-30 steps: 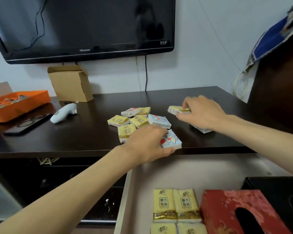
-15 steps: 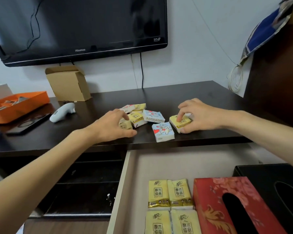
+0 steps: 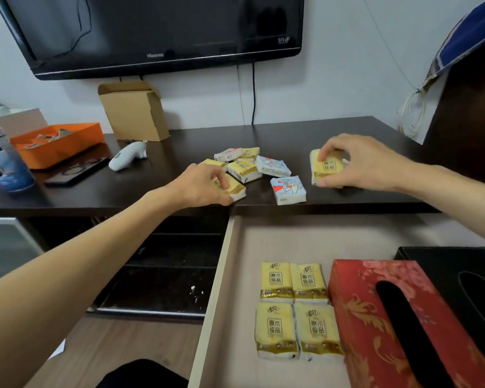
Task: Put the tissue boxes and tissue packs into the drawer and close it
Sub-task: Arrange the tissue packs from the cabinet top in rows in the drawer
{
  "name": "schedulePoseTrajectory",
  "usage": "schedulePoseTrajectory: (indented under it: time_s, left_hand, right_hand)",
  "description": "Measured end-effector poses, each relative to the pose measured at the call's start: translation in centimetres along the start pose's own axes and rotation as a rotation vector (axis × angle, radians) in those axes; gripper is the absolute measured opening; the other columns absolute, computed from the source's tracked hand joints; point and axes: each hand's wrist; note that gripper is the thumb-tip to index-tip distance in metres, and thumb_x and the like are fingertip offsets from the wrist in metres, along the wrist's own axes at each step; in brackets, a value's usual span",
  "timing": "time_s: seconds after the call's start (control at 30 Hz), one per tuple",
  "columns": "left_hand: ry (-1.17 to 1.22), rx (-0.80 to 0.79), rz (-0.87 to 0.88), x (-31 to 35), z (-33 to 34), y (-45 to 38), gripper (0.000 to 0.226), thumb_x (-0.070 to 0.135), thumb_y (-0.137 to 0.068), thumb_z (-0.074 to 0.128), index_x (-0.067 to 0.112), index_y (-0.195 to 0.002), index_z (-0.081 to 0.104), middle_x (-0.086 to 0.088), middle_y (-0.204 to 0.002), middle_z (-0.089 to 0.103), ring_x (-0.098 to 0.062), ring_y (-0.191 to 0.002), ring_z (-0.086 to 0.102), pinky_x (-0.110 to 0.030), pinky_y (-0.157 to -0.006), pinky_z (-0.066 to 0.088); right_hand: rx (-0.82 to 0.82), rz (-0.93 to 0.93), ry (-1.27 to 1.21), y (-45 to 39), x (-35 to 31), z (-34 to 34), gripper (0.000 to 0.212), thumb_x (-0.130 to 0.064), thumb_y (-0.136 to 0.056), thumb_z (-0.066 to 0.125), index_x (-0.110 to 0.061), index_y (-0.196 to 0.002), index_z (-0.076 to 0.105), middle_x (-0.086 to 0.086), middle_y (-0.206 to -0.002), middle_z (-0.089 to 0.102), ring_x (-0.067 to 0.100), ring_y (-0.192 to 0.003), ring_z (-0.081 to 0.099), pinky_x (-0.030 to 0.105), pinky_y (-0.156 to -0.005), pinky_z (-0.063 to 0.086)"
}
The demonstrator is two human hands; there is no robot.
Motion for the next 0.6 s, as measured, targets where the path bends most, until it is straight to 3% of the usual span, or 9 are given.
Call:
schedulePoseTrajectory:
  time_s: [0.1,0.2,0.33,0.43,0.53,0.6]
  left_hand:
    - [0.050,0.001,0.023,1.5,-0.1,2.9,0.034,0.044,-0.066,0.081,0.034,-0.092,0.062,0.010,-0.097,0.060,-0.018,-0.095,0.056,-0.032,-0.074,0.042]
    - [0.205,-0.102,0.120,4.0,0.0,8.3,0.044,0.054,-0.061,0.080,0.039,-0.099,0.063,0.014,-0.104,0.064,-0.006,-0.101,0.059,-0.024,-0.077,0.045]
    - [0.246,-0.285,0.220,6.1,2.6,15.9,0.051,0.061,-0.058,0.080,0.049,-0.103,0.061,0.021,-0.109,0.058,0.008,-0.098,0.051,-0.011,-0.073,0.039]
    - [0.285,-0.432,0.275,6.5,4.7,19.5,0.051,0.053,-0.064,0.085,0.049,-0.108,0.059,0.038,-0.110,0.047,0.018,-0.100,0.045,-0.003,-0.075,0.037]
    - [0.217,-0.480,0.392,6.6,6.1,20.9,0.047,0.049,-0.071,0.083,0.042,-0.111,0.059,0.033,-0.114,0.053,0.010,-0.111,0.043,-0.005,-0.083,0.037]
    - [0.193,-0.494,0.435,6.5,6.6,21.2,0.044,0.050,-0.074,0.081,0.039,-0.112,0.061,0.029,-0.115,0.056,0.005,-0.114,0.044,-0.009,-0.088,0.038]
  right_hand:
    - [0.026,-0.003,-0.143,3.8,-1.6,-0.9,0.052,-0.066,-0.065,0.083,-0.038,-0.106,0.066,-0.016,-0.112,0.067,0.013,-0.103,0.063,0.031,-0.082,0.049]
    - [-0.096,-0.006,-0.292,9.1,-3.8,-0.8,0.060,-0.082,-0.059,0.077,-0.042,-0.102,0.068,-0.018,-0.105,0.072,0.006,-0.098,0.070,0.035,-0.087,0.057]
    - [-0.324,-0.141,-0.120,15.6,-6.5,1.6,0.060,-0.093,-0.061,0.064,-0.050,-0.102,0.059,-0.029,-0.105,0.063,-0.002,-0.097,0.062,0.025,-0.074,0.049]
    - [-0.453,-0.246,0.016,18.4,-7.8,3.3,0.061,-0.098,-0.063,0.053,-0.053,-0.105,0.049,-0.032,-0.109,0.051,-0.006,-0.102,0.052,0.027,-0.082,0.046]
    - [-0.487,-0.284,0.029,19.7,-8.3,4.3,0.060,-0.098,-0.065,0.049,-0.053,-0.104,0.046,-0.034,-0.107,0.049,-0.010,-0.104,0.047,0.017,-0.080,0.039]
    - [-0.498,-0.317,0.055,20.2,-8.5,5.1,0.057,-0.096,-0.069,0.046,-0.049,-0.101,0.047,-0.033,-0.102,0.049,-0.010,-0.104,0.043,0.013,-0.088,0.035]
Point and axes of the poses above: each hand's wrist, its own y-axis away from the middle knuckle, its own z-axis out of the palm, x = y × z
